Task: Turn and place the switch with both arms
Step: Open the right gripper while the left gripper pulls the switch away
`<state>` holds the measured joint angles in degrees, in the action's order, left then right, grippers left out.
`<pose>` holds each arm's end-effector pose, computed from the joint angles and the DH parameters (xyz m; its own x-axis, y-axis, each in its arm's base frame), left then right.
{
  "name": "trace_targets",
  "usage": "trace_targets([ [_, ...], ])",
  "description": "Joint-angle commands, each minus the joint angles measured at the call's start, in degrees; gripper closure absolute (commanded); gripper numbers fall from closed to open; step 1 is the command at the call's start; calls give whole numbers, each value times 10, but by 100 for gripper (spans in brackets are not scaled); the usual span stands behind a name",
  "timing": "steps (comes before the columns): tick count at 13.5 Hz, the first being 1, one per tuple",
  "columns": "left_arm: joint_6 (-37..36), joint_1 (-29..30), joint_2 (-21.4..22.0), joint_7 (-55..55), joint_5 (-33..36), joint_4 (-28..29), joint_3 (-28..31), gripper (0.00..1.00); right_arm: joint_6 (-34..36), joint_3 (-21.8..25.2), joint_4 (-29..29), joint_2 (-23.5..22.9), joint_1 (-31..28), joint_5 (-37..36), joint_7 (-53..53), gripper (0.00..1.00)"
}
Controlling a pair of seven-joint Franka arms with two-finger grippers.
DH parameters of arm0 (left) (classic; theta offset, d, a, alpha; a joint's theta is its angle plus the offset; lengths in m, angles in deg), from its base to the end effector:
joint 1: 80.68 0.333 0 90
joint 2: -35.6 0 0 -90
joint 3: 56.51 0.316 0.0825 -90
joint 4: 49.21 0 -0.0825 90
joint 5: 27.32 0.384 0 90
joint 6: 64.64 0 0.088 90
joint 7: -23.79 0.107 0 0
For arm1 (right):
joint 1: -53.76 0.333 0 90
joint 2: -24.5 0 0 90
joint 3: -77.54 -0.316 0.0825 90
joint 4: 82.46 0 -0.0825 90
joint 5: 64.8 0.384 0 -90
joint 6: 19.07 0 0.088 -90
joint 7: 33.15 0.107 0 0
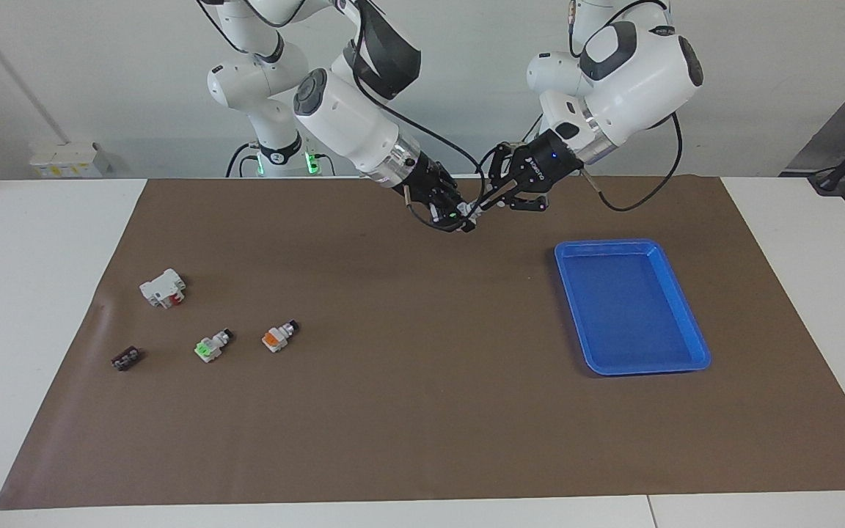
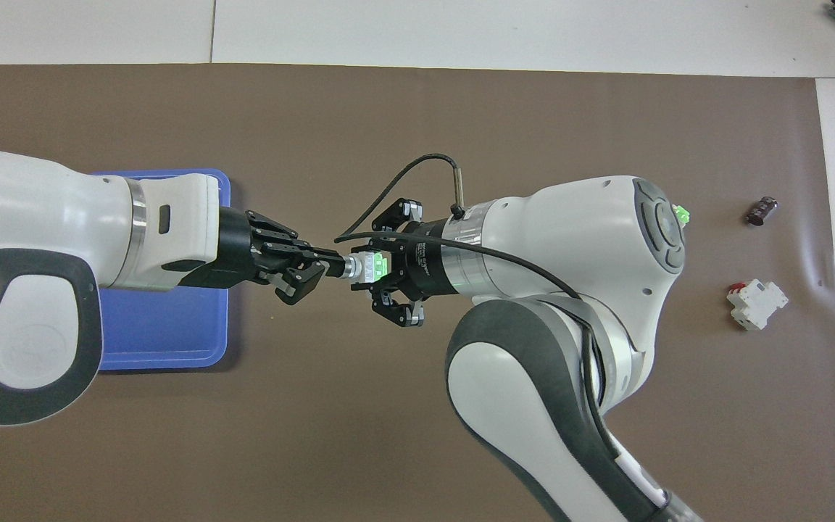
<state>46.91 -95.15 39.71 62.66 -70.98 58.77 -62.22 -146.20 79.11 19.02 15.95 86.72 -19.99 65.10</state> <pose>0.5075 -0.2376 0.5654 0.7146 -0.5391 0.4457 -0.6986 -0.5168 0.4949 0.5309 0.3516 0.5115 0.0219 -0.7409 -0.6712 -0.9994 0.0022 -0.0351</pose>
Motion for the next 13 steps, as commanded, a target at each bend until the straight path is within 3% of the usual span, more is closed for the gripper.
trace_targets([
  [1,-47,2,18,-7,11,31,-2,100,-38,0,-25,-2,-4,11,7,100],
  [2,-47,6,18,-10,12,31,-2,100,-38,0,-22,-2,-3,9,5,42],
  [3,-47,6,18,-11,12,31,-2,100,-38,1,-19,5,0,3,1,0],
  [7,-45,26,18,-19,48,33,-1,100,-35,1,-1,24,-1,0,4,0],
  [11,-48,66,20,-64,183,47,0,100,-5,1,0,36,-4,-44,2,0],
  [13,-48,114,20,-67,235,49,0,100,4,1,0,40,-4,-46,1,0],
])
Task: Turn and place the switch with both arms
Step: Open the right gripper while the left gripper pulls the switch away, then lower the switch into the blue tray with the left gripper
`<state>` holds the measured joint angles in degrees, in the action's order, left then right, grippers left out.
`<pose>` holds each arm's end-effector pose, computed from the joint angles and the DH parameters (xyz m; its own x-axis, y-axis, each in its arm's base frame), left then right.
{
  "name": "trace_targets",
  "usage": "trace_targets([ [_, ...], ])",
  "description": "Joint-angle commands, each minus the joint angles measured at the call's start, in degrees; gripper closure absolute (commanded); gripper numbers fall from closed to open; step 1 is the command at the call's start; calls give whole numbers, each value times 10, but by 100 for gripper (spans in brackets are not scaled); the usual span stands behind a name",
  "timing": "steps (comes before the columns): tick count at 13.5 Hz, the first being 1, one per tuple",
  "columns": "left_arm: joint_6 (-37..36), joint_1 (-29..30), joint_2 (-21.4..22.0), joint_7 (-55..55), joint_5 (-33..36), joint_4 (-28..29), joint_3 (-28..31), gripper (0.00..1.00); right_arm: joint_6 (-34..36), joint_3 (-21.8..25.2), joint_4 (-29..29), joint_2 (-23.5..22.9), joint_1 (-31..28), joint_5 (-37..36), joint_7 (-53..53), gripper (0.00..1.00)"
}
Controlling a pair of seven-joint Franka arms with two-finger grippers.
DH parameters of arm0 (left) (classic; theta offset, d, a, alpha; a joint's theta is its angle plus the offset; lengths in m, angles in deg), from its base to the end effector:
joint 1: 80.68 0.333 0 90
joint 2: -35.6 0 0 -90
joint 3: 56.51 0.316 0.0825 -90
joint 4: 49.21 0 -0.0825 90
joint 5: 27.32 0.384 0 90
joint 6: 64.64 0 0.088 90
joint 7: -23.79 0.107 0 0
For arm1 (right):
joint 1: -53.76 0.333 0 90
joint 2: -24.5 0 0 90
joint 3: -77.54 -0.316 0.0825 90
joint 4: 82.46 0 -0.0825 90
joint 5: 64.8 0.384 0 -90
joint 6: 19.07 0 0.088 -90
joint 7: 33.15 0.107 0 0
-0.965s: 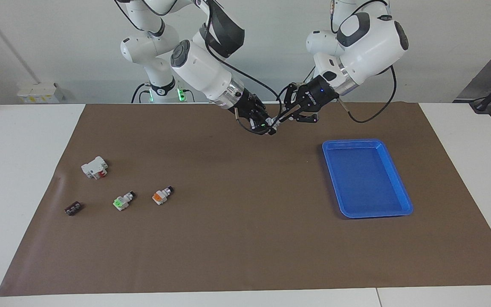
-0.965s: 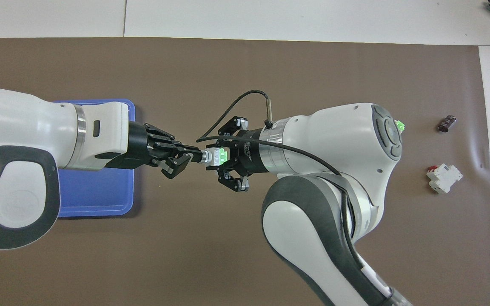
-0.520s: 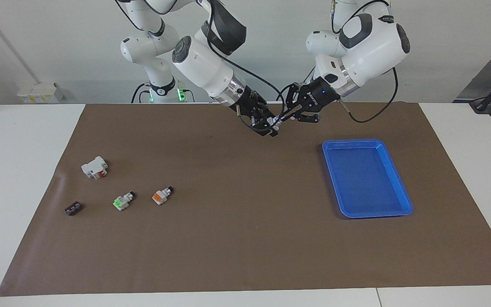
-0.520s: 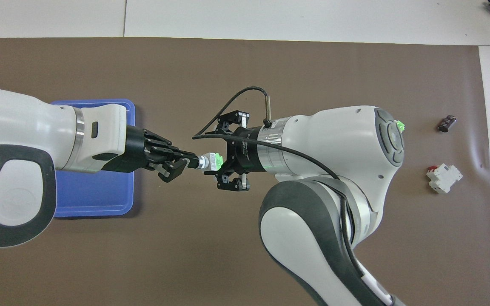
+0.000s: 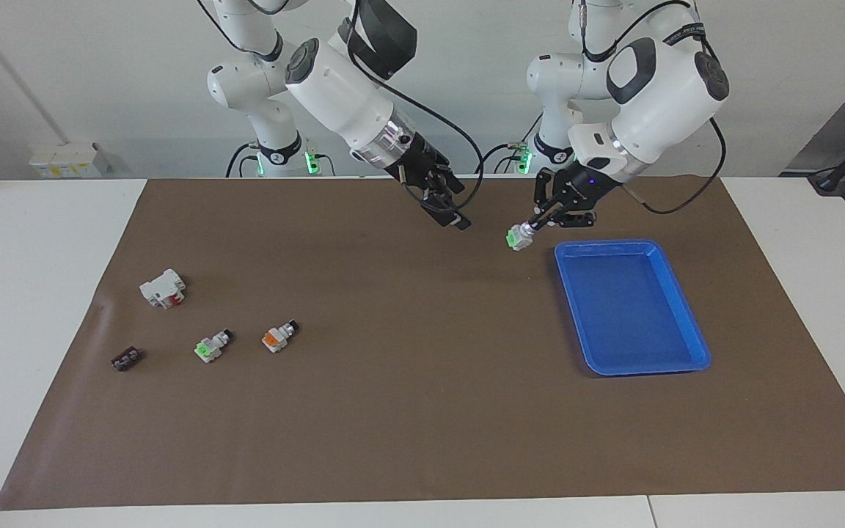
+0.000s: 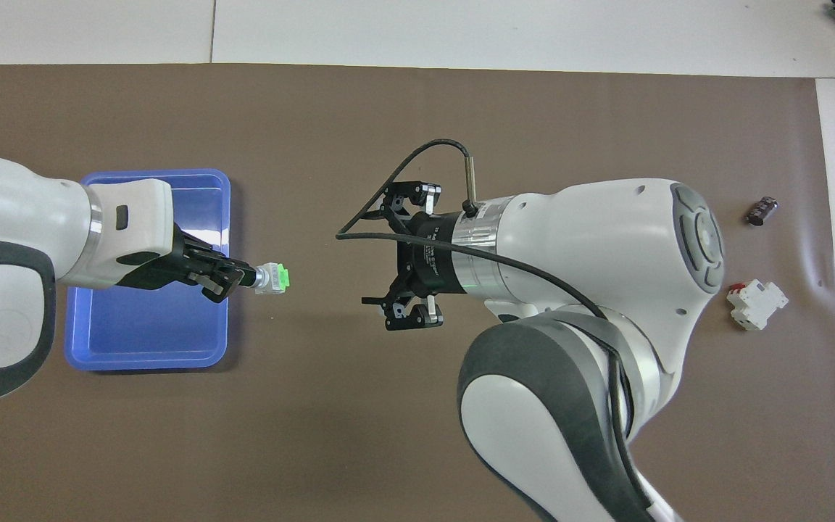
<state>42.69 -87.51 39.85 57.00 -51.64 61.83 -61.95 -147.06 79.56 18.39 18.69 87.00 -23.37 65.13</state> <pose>0.5221 -0.1468 0.5222 0.7906 -0.5789 0.1996 -0.6103 -0.7188 0.3329 0.5268 0.3437 0.5475 0.0857 -0.7499 -0.6560 -0.9922 -0.0045 -0.1245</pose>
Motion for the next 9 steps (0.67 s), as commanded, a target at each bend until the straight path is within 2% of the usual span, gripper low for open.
trace_targets([
  [1,-1,59,19,-11,72,19,-3,100,13,-4,7,12,-8,-13,1,0],
  [5,53,123,1,-109,157,20,-4,100,29,-4,7,17,-9,-15,-8,0],
  [9,99,141,-52,-204,213,25,-3,100,32,-4,7,23,-9,-56,-21,0],
])
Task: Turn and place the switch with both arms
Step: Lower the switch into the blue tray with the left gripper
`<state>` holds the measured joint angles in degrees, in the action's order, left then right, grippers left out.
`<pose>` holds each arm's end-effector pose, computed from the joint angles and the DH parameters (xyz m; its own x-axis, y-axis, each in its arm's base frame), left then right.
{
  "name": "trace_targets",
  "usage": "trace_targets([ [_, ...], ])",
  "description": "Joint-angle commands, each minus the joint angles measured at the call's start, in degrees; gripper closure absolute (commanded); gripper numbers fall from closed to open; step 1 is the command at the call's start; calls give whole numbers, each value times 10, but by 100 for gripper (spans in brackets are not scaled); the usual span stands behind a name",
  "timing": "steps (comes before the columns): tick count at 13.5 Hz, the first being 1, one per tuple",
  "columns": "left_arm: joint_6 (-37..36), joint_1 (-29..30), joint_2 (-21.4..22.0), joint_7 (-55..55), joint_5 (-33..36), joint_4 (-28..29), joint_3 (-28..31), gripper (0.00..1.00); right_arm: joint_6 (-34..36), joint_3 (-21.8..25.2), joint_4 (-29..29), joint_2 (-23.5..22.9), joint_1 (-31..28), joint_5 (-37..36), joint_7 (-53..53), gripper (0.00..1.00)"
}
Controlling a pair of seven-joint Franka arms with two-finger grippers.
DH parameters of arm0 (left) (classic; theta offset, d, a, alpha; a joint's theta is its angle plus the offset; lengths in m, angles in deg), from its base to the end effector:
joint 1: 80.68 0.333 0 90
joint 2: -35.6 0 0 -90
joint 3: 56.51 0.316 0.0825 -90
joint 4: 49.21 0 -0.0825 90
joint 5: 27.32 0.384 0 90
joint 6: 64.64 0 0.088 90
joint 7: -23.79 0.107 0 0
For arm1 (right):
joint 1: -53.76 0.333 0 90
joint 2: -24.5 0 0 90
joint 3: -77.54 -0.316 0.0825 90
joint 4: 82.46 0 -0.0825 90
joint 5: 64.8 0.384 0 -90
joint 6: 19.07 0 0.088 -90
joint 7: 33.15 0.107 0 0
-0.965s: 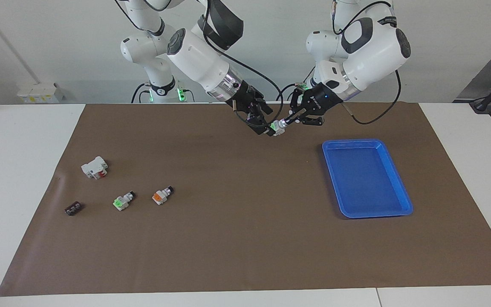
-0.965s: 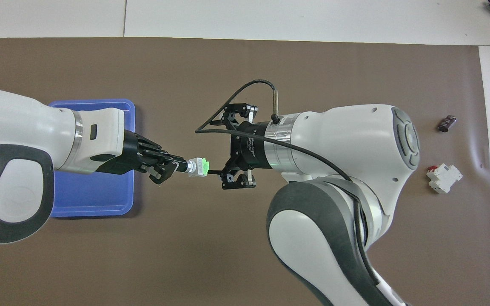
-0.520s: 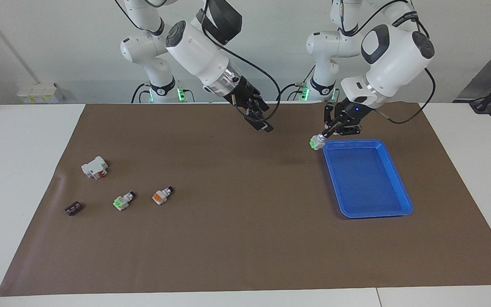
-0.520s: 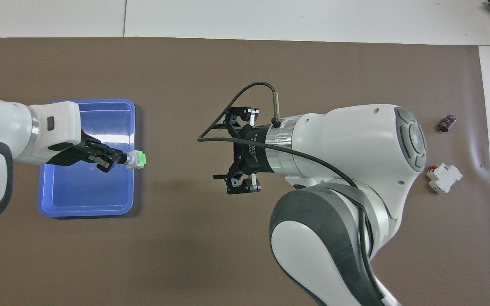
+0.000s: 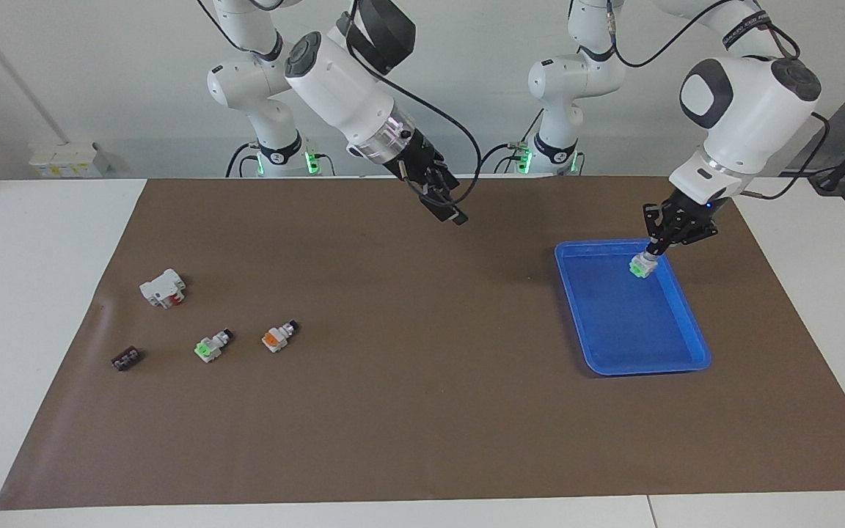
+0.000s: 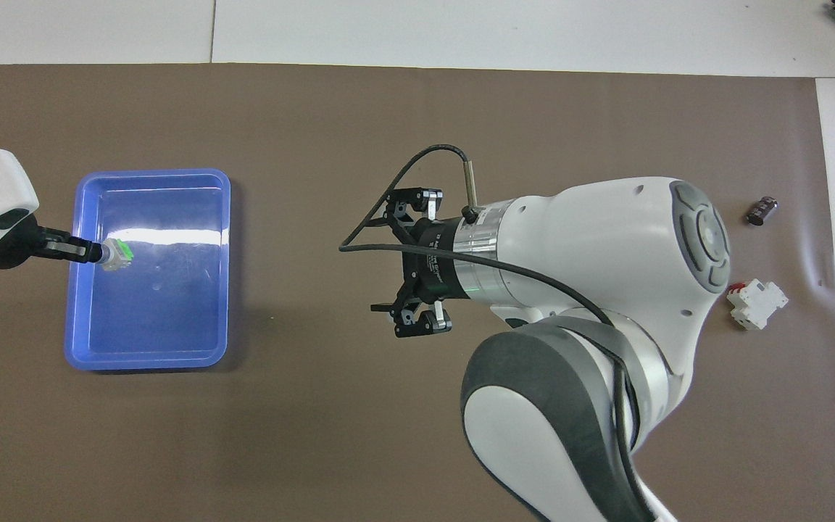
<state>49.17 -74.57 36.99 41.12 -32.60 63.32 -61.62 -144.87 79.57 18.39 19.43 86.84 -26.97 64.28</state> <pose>0.5557 0.0036 0.4868 0.9673 -0.2444 0.0679 -0.2488 -0.9663 0.0665 0.5223 0.3406 0.5509 0.1378 -0.7794 -0.6112 -0.9875 -0.0607 -0.1452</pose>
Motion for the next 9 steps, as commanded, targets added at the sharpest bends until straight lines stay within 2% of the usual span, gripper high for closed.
trace_targets([
  [1,57,17,-31,-55,24,25,-6,100,23,-4,8,16,-7,-29,-15,0],
  [3,120,33,-32,-56,24,76,-7,100,35,-4,7,17,-12,-35,-29,0],
  [6,143,33,-31,-58,23,114,-7,100,53,-4,8,29,-12,-36,-30,0],
  [7,137,33,-31,-58,24,110,-7,73,63,-3,7,31,-15,-43,-37,0],
  [8,136,27,-32,-58,23,104,-7,39,70,-4,9,37,-21,-58,-51,0],
  [9,130,21,-34,-60,23,89,-7,23,83,-4,9,39,-27,-74,-78,0],
])
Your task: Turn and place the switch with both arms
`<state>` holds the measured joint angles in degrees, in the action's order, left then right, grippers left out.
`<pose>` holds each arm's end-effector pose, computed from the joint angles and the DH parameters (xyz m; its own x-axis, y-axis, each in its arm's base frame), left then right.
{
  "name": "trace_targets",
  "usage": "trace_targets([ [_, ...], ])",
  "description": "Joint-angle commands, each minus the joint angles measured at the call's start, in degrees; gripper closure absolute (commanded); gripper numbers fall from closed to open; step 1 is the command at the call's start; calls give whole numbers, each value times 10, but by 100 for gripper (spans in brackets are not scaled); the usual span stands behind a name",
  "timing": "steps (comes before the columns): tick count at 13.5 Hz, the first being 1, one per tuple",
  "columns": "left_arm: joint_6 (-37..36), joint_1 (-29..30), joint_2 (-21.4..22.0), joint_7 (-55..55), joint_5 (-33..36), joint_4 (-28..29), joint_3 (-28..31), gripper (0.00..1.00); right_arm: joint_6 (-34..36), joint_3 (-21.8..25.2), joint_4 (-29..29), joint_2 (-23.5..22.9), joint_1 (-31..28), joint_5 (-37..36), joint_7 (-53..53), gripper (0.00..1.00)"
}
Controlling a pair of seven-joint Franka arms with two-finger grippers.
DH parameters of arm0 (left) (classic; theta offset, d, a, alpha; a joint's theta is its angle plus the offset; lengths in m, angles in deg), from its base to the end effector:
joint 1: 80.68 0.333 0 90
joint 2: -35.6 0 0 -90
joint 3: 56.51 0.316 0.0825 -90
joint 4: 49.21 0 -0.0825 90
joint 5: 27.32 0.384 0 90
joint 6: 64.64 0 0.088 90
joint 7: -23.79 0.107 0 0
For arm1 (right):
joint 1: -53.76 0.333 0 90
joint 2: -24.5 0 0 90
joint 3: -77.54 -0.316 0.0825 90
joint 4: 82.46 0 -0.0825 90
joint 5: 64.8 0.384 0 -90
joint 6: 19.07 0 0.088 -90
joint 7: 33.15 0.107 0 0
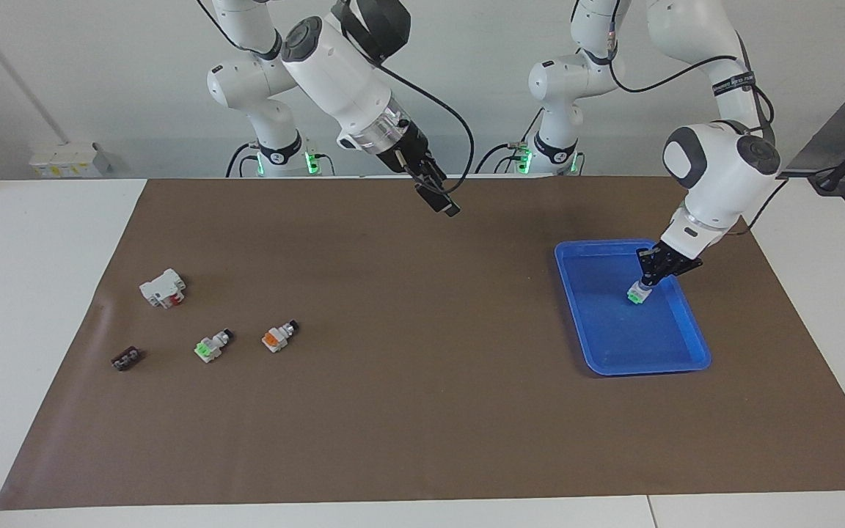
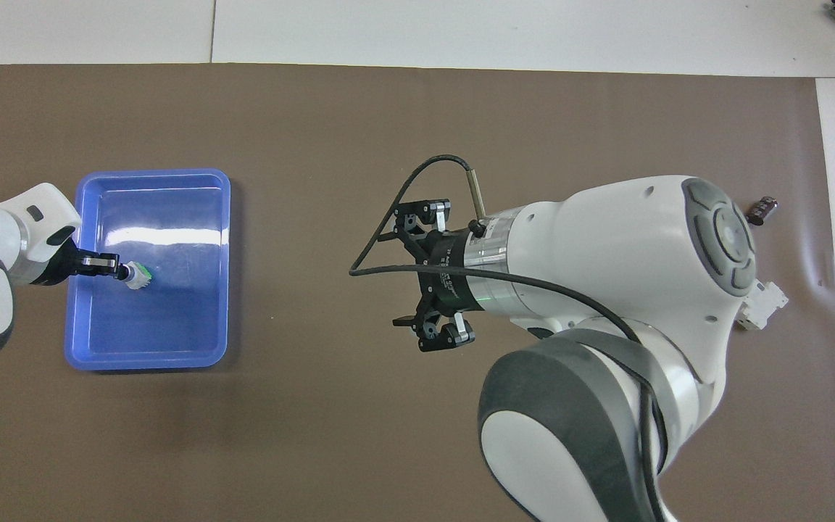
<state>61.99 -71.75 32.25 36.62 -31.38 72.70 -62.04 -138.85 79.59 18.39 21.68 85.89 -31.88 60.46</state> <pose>0.5517 0.0308 0.3847 0.9919 -0.1213 0.0362 -0.1233 -0.9907 0.0568 0.5113 0.3276 0.5632 0.2497 -0.8050 -0.5382 -0.9678 -0.1885 -0.1669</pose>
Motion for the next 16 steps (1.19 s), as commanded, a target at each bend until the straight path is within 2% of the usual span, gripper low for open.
trace_targets([
  [1,-21,-16,3,-27,11,-31,-3,17,33,-3,8,19,-21,-43,-78,0],
  [4,-143,-56,-42,-84,13,-164,-2,17,66,-4,9,28,-50,-79,-192,0],
  [6,-216,-98,-62,-143,62,-232,-4,17,69,-3,16,31,-69,-114,-282,0],
  [9,-309,-152,-76,-202,66,-320,-5,17,92,-4,16,31,-110,-215,-445,0],
  [10,-325,-167,-73,-205,63,-334,-6,17,101,-4,15,33,-123,-260,-534,0],
  [12,-336,-165,-62,-205,36,-340,-4,14,122,-4,13,42,-159,-304,-652,0],
  [13,-342,-161,-48,-205,18,-343,2,10,131,-4,8,48,-181,-309,-707,0],
  [14,-348,-154,-30,-204,8,-343,5,0,146,-3,2,54,-210,-309,-771,0],
  [16,-349,-128,1,-201,8,-335,6,0,208,-3,-26,61,-260,-308,-849,0],
])
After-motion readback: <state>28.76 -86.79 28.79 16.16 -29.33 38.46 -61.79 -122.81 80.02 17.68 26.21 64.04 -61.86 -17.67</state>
